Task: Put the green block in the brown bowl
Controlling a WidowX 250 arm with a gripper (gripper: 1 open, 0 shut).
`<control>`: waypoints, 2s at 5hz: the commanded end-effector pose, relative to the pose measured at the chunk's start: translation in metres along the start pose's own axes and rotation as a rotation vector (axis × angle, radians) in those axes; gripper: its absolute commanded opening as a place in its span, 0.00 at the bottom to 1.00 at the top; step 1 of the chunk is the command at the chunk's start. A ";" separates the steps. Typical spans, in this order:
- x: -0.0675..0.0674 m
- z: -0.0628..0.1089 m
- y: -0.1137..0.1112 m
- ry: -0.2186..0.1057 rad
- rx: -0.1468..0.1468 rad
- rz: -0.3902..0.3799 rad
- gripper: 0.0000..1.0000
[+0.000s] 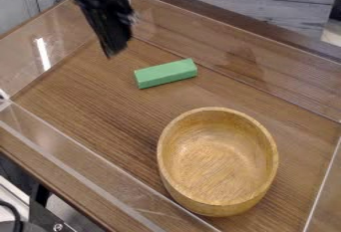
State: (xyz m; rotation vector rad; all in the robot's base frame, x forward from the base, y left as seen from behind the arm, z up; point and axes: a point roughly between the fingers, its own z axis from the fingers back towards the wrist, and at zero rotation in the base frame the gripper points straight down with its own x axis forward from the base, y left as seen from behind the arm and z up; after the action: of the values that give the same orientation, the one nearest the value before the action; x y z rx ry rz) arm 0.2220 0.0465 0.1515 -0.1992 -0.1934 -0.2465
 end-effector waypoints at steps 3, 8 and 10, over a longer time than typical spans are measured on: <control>0.012 -0.040 -0.017 -0.013 0.061 -0.070 0.00; 0.019 -0.059 -0.016 0.004 0.105 -0.189 1.00; 0.020 -0.064 0.000 0.009 0.118 -0.237 1.00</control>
State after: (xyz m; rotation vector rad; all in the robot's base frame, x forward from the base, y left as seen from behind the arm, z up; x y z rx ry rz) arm 0.2393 0.0240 0.0808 -0.0863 -0.1670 -0.4657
